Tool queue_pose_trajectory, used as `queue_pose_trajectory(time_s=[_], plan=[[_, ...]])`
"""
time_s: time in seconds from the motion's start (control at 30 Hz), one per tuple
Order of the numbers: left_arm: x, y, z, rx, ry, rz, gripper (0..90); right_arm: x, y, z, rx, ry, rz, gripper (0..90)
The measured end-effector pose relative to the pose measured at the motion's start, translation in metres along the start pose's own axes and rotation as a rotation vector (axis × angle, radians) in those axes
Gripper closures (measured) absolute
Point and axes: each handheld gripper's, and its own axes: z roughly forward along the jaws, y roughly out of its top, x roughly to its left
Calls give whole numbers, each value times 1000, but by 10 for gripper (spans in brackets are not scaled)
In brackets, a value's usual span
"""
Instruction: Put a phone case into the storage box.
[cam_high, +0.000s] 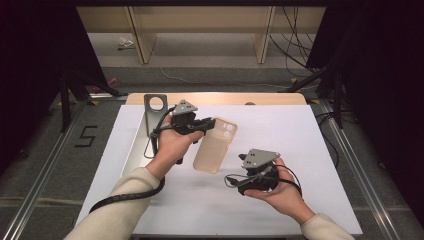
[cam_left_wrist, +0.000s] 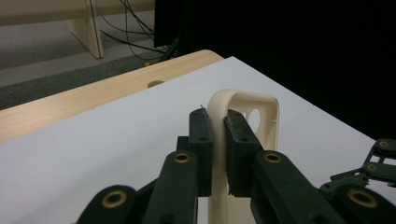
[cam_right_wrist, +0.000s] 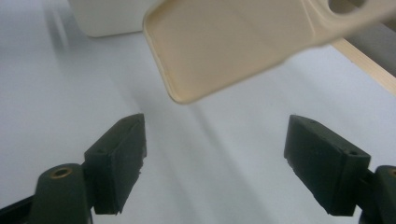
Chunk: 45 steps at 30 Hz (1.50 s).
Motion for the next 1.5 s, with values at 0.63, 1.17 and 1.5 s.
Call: queue_pose_trajectory(time_s=[0.63, 1.17, 1.5], plan=[[29, 6, -38, -66, 52, -9, 826, -20, -14, -15, -48, -51, 122, 166], [47, 11, -57, -97, 91, -18, 826, -37, -29, -33, -99, -99, 233, 164], [61, 16, -73, -136, 115, -44, 825, -47, -38, -44, -128, -123, 309, 164]])
